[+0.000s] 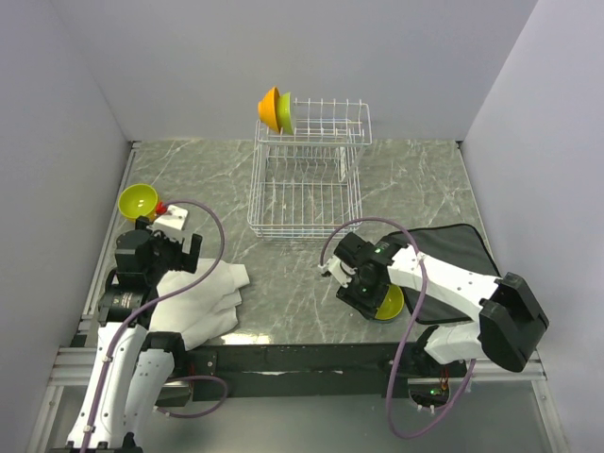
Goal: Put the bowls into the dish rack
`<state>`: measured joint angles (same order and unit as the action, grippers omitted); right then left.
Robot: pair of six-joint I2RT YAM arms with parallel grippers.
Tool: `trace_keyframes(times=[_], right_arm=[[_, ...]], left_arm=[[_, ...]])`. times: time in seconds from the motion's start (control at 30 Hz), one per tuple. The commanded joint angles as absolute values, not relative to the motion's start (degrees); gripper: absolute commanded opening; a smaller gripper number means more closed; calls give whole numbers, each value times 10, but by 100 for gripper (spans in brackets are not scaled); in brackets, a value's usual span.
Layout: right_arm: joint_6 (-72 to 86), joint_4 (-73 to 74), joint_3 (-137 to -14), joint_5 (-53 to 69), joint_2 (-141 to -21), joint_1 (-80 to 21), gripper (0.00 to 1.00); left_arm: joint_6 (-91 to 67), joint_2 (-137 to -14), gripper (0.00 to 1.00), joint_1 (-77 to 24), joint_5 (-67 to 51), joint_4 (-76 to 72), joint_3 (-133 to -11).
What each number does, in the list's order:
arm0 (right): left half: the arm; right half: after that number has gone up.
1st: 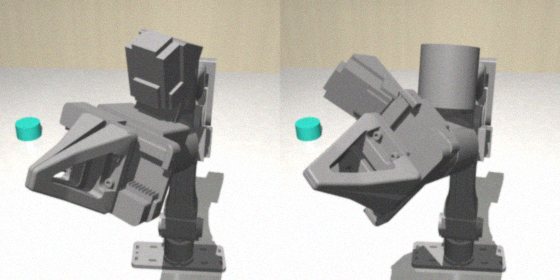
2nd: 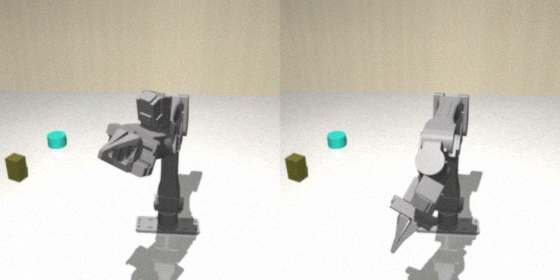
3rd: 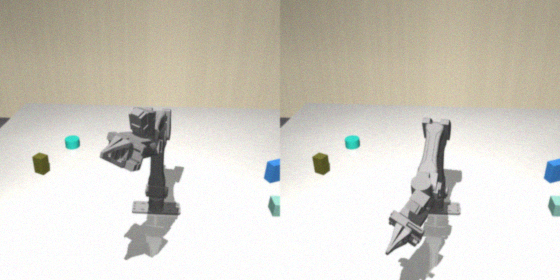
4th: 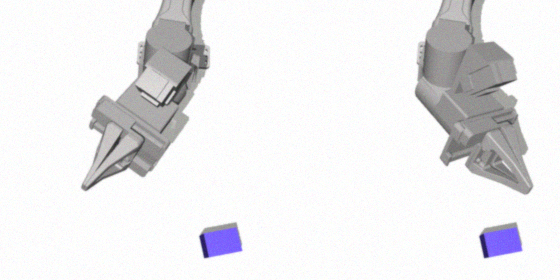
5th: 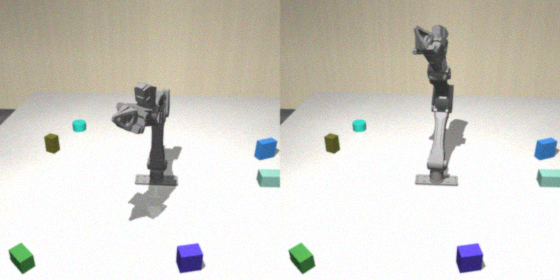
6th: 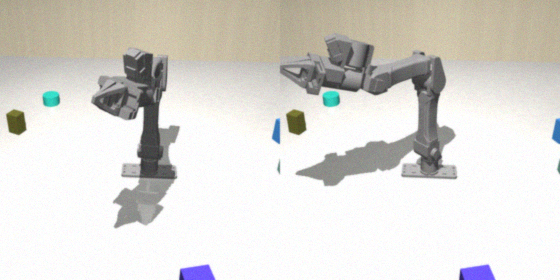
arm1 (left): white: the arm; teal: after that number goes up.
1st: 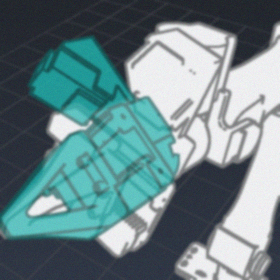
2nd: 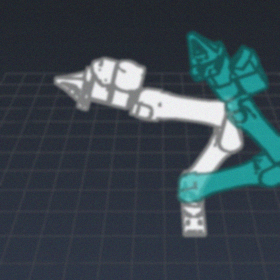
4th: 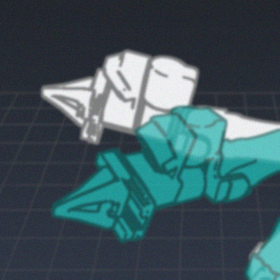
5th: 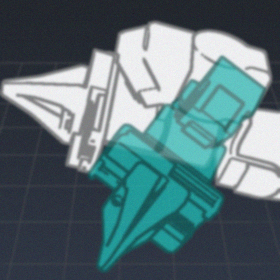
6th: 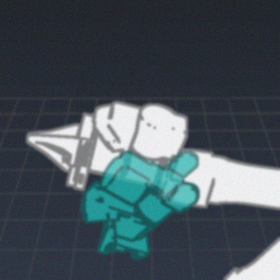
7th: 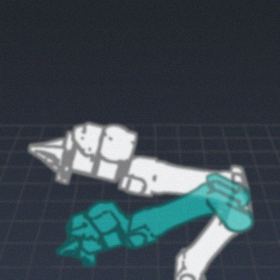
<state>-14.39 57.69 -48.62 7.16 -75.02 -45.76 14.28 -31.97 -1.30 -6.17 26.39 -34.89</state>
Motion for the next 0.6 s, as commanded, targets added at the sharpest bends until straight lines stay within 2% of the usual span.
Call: trace_keyframes(times=[0.0,0.33,0.57], right_arm=[[-149,577,-483,75,-760,-461,48],[-152,579,-483,82,-762,-461,35],[-152,580,-483,80,-750,-461,15]], left_arm=[[143,-310,99,-6,-63,248,-344],[147,-310,100,-2,-64,239,-335],[147,-316,99,-3,-68,236,-333]])
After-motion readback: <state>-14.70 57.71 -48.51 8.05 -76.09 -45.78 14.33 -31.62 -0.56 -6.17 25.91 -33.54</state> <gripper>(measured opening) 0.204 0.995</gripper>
